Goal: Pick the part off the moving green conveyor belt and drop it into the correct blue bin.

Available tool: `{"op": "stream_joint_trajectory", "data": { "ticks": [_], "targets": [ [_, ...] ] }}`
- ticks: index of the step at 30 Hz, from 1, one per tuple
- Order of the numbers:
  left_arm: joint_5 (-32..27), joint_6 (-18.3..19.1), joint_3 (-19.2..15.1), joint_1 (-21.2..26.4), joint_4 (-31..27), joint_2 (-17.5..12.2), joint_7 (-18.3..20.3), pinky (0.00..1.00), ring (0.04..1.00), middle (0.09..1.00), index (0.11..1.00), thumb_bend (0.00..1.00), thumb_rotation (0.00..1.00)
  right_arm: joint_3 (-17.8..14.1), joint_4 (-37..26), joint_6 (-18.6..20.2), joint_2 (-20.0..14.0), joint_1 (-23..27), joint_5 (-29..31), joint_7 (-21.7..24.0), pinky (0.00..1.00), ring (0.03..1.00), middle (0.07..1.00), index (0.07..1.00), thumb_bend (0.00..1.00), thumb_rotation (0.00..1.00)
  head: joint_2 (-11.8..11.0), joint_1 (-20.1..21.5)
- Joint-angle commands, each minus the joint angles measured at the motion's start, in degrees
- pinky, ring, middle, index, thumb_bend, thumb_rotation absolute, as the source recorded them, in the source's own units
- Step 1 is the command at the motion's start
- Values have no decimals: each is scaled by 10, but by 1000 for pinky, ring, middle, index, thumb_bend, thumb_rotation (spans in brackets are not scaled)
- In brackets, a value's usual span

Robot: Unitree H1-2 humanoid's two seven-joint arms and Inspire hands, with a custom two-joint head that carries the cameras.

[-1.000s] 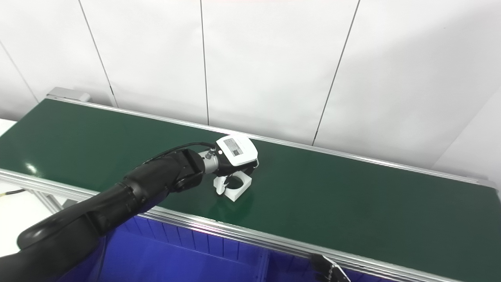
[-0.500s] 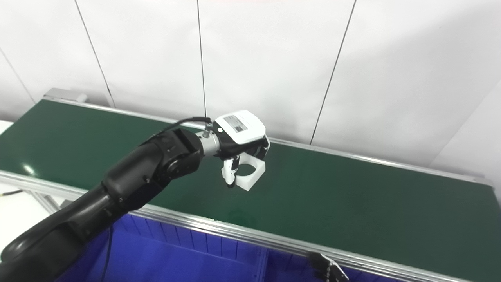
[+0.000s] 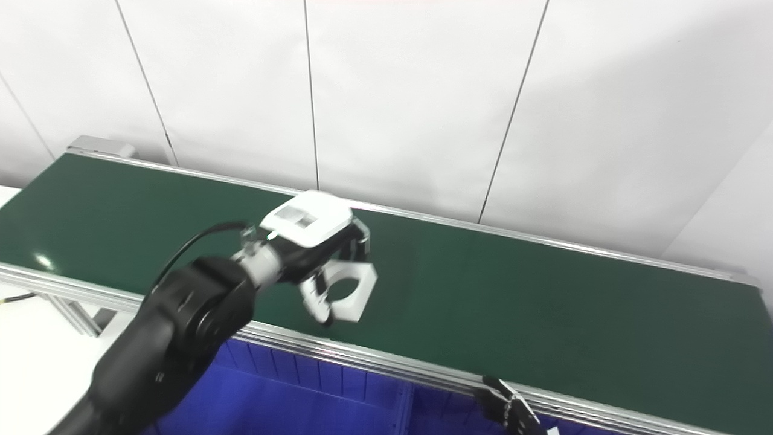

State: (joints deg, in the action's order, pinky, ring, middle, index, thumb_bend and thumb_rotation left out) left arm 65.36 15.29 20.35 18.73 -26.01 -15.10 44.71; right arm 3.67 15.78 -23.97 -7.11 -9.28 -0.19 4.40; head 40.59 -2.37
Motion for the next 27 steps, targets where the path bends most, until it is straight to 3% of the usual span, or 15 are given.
{"op": "stream_joint_trajectory", "data": {
  "ticks": [1,2,3,4,8,13,18,22,27],
  "targets": [
    [15,9,-14,-12,-24,8,-18,142,219,473,485,524,0,-5,-30,-30,0,10,10,7,756,795,839,805,1000,270,1,-1],
    [22,9,-15,-26,-27,10,-18,140,217,472,486,524,0,-6,-34,-30,0,11,13,11,757,794,838,804,1000,269,20,-1],
    [28,7,-16,-35,-28,13,-17,145,221,472,486,524,0,-8,-37,-29,1,12,15,13,757,795,838,805,1000,259,20,-1],
    [33,5,-17,-49,-29,14,-21,146,223,472,487,524,0,-9,-42,-29,1,14,18,17,757,795,836,805,1000,256,37,1],
    [38,-9,-22,-92,-20,17,-42,141,219,472,487,524,0,-13,-55,-29,2,19,26,27,752,794,829,801,1000,263,63,5],
    [43,-27,-19,-126,-1,11,-69,155,229,473,487,524,0,-15,-68,-29,6,23,24,28,743,793,829,801,1000,266,79,7],
    [60,-23,-15,-141,7,11,-61,187,261,474,489,524,0,-14,-86,-21,7,24,23,26,748,792,826,803,1000,274,106,10],
    [72,-21,-15,-147,12,13,-58,169,247,473,486,525,0,-14,-96,-16,7,24,26,27,752,794,831,814,1000,260,115,10],
    [71,-26,-13,-153,42,15,-88,176,256,473,486,523,0,-14,-103,-11,6,23,28,28,758,798,834,812,1000,260,117,9]
  ]
}}
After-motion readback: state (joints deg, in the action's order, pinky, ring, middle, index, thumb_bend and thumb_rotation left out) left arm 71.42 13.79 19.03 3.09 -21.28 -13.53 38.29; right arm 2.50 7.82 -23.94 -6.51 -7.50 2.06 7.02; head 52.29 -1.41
